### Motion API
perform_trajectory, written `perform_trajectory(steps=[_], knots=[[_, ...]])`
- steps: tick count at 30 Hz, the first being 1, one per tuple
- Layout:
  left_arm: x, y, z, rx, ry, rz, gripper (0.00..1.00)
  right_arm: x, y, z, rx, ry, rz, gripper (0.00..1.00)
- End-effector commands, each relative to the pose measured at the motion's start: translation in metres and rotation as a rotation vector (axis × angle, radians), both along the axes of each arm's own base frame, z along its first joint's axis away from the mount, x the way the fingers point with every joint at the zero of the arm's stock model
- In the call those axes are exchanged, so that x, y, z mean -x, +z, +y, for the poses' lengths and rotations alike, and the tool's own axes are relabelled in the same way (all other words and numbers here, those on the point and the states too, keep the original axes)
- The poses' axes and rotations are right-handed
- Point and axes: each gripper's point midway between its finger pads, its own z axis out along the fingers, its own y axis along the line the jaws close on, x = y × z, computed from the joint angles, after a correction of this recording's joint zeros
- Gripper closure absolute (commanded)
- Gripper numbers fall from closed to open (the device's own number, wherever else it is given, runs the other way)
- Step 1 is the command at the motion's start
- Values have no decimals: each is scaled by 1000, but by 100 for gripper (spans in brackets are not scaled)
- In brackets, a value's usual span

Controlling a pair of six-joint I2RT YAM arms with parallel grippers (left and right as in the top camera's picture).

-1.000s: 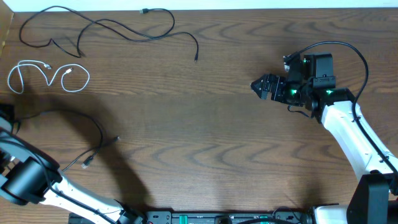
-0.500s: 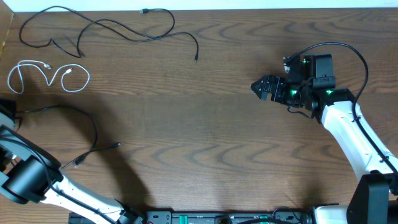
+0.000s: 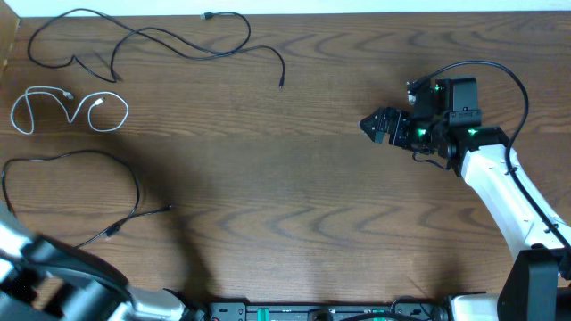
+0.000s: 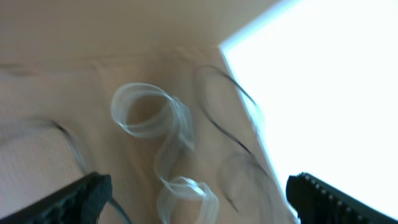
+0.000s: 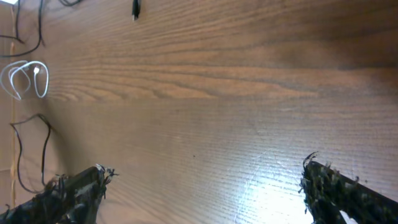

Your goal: Untangle cables

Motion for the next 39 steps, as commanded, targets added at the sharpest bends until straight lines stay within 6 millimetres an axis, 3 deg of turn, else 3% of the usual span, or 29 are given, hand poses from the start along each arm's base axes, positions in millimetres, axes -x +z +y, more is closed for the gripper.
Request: perform_trajectory(steps=[1,8,14,19,30,35,39], knots=[[-8,43,-93,179,-323,-143,4,-1,13,-3,-46,-6,-15,1],[12,68,-195,23,-605,-37,4,13,56,-39,-38,-76,-96,1],[34,91,-266,-69,-755,-14,4,54,91,-61,15,-102,-151,1],[67,104,-315,-155,-887,-2,4,91,121,-72,90,-154,-229,1],[149,134,-383,-389,-1011,-69,4,171,165,-114,302,-369,-431,1],[177,142,-402,-448,-1025,-111,4,176,170,-127,356,-434,-459,1],[189,139,-419,-435,-1101,-123,4,171,169,-129,362,-438,-451,1]])
